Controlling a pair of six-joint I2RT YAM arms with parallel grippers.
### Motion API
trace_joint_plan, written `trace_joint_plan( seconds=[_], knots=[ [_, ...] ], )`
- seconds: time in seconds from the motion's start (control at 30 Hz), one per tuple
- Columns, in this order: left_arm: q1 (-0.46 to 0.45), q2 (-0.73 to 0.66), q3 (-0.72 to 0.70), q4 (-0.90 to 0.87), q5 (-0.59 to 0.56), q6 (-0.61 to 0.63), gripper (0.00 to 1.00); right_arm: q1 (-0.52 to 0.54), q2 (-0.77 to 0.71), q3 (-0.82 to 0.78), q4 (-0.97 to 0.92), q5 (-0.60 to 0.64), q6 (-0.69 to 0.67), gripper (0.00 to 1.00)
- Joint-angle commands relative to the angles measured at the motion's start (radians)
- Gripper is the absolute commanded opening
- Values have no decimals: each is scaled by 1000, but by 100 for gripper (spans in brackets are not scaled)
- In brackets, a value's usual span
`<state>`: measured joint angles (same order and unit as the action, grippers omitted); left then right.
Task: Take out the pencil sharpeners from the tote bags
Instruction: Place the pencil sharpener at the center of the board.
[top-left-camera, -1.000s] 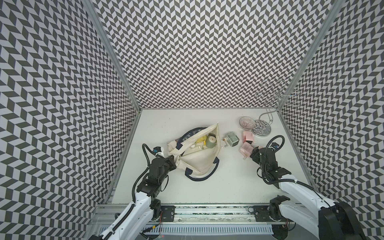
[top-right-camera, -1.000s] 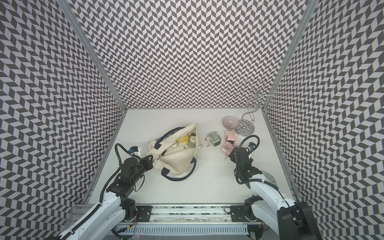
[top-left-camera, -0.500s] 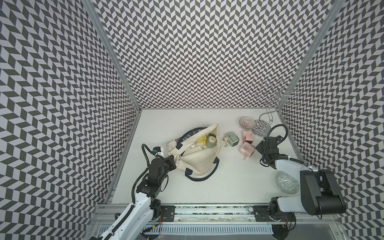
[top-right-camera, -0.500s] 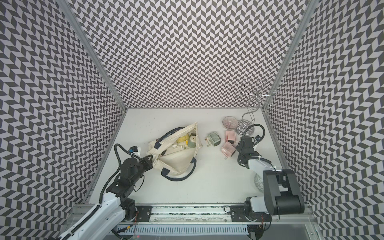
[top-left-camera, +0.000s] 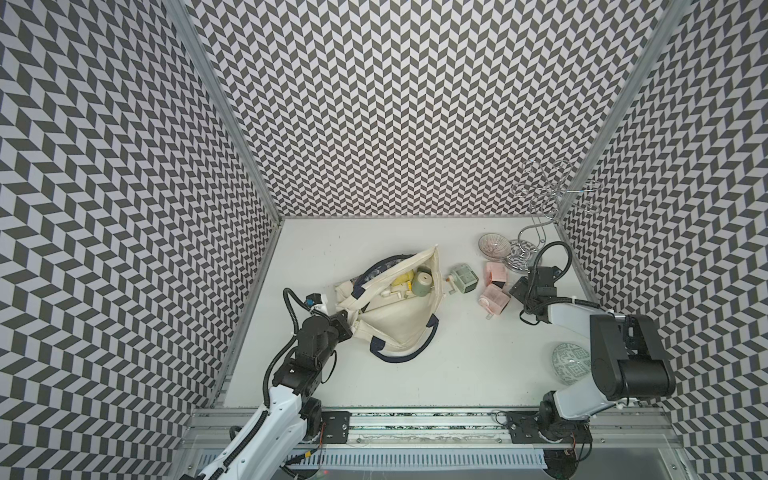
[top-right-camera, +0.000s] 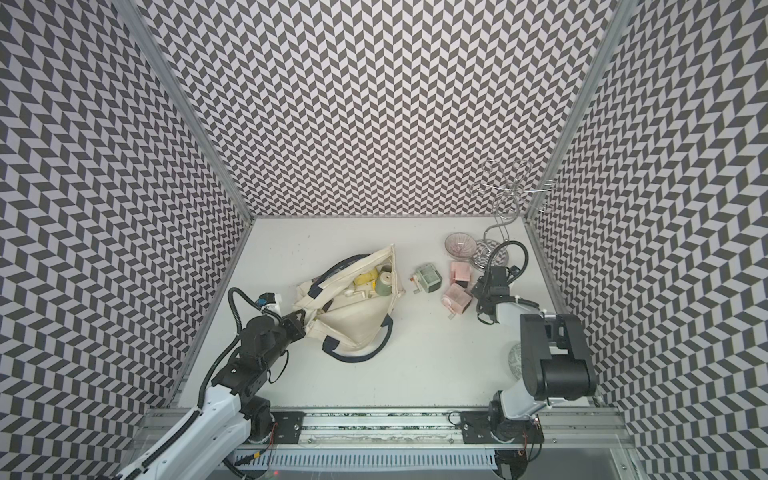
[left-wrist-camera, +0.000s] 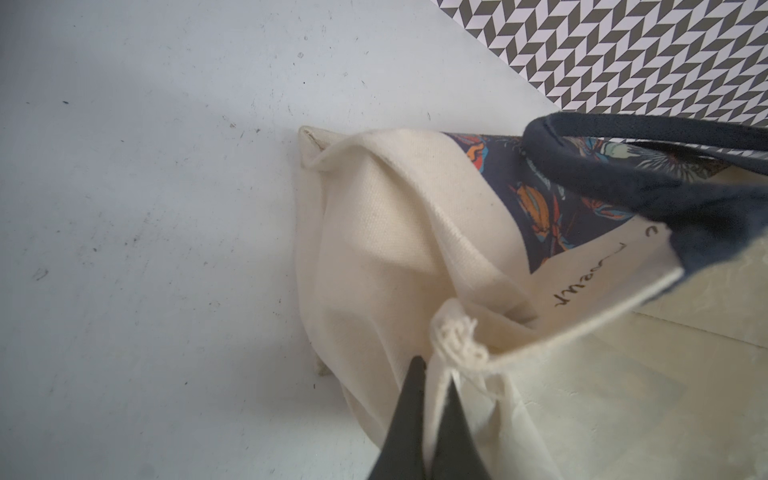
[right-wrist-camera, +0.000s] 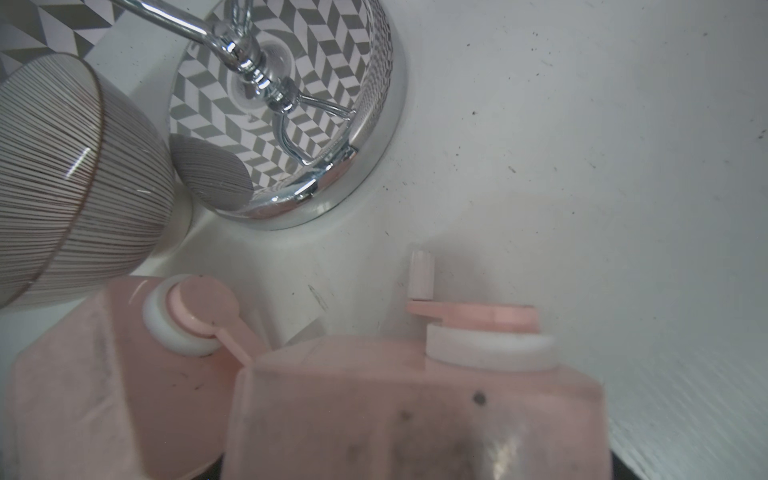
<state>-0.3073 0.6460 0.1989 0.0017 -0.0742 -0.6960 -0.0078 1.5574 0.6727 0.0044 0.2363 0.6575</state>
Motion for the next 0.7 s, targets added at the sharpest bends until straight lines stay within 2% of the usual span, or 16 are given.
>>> trace_joint_plan(
  seconds=[0.0, 0.17, 0.27, 0.43, 0.53, 0.67],
  knots=[
    [3, 0, -2, -69, -31, 6, 0, 1, -16, 33, -1, -5, -10, 87],
    [2, 2, -3, -67, -31, 6, 0, 2, -60, 36, -24, -8, -19, 100],
    [3, 1, -3, -69, -31, 6, 0, 3, -96, 50, -63, -6, -20, 100],
    [3, 0, -3, -66, -32, 7, 0, 46, -266, 91, -119, -24, -56, 100],
    [2, 4, -3, -64, -33, 9, 0, 143, -385, 118, -88, -71, -83, 93],
    [3, 6, -1, -63, -38, 8, 0, 388, -474, 131, 67, -132, -118, 82]
  ],
)
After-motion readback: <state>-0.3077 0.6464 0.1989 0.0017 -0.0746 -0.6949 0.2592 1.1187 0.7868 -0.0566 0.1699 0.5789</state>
